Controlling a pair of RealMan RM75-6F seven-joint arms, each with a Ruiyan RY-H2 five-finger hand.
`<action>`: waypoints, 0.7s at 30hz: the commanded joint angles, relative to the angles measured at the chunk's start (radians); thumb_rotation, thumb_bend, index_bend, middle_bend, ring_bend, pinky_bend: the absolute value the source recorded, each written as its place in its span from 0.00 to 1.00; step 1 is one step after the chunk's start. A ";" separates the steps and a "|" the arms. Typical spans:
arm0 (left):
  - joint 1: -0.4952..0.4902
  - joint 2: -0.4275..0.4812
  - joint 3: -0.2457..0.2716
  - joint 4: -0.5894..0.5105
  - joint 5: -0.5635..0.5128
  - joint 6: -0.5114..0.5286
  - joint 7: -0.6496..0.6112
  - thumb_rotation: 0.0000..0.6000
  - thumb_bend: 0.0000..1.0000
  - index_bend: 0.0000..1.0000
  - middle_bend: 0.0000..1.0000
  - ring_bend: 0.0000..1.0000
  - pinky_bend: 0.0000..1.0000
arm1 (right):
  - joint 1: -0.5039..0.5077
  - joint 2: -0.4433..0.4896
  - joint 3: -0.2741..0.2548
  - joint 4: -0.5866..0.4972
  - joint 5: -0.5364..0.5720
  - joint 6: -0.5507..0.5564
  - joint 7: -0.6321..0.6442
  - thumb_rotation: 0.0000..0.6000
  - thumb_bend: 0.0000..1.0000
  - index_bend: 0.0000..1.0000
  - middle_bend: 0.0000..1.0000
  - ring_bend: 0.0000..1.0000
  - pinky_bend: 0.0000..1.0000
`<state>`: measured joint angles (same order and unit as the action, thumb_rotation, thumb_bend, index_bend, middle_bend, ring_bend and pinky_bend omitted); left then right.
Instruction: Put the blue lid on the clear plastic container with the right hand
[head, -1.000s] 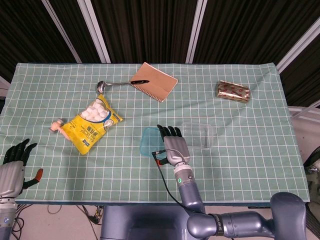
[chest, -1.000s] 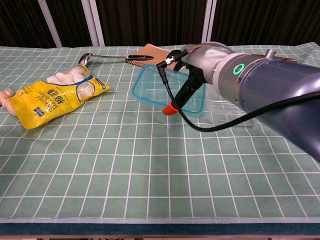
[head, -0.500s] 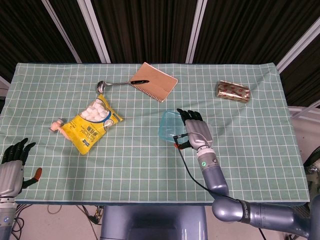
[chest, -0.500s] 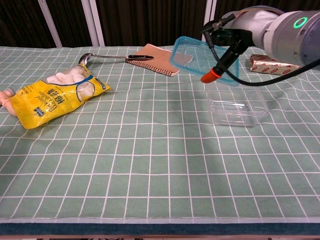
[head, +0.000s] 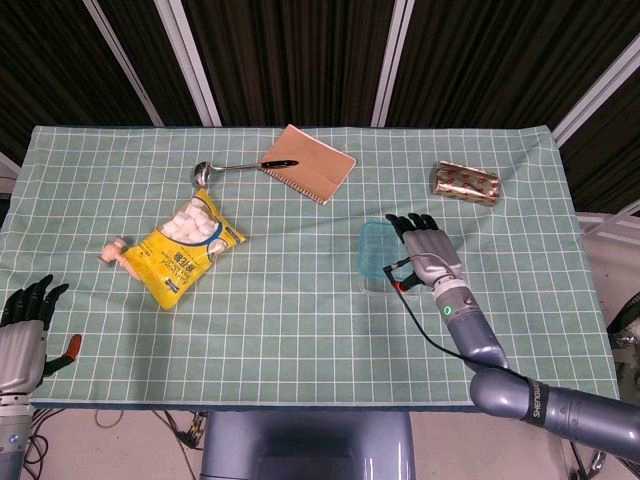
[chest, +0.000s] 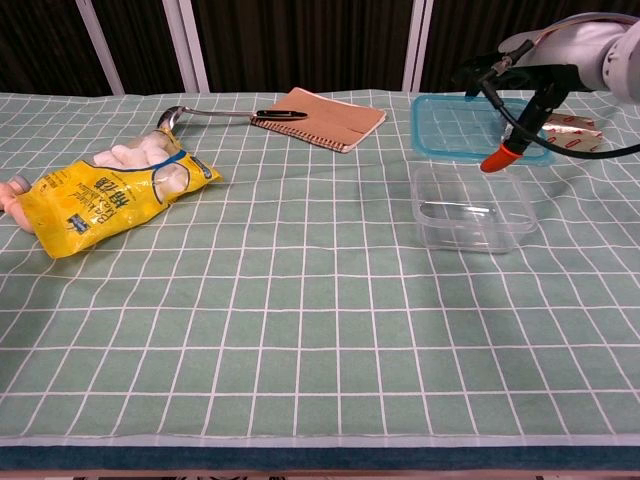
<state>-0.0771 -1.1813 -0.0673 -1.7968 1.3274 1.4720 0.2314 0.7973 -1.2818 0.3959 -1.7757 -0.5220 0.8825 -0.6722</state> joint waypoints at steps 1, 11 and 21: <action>0.003 0.000 -0.004 0.000 -0.008 0.005 0.003 1.00 0.36 0.14 0.00 0.00 0.00 | 0.016 0.024 -0.030 0.050 -0.001 -0.059 0.053 1.00 0.35 0.00 0.49 0.01 0.00; 0.005 0.008 -0.006 -0.003 -0.022 -0.002 -0.003 1.00 0.36 0.14 0.00 0.00 0.00 | 0.092 0.033 -0.093 0.083 0.105 -0.060 0.064 1.00 0.35 0.00 0.49 0.01 0.00; 0.004 0.015 -0.003 -0.012 -0.027 -0.014 -0.007 1.00 0.36 0.14 0.00 0.00 0.00 | 0.127 0.024 -0.152 0.020 0.169 0.021 0.063 1.00 0.35 0.00 0.49 0.00 0.00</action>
<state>-0.0737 -1.1669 -0.0697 -1.8082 1.3005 1.4583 0.2248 0.9204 -1.2542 0.2479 -1.7524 -0.3562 0.8994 -0.6116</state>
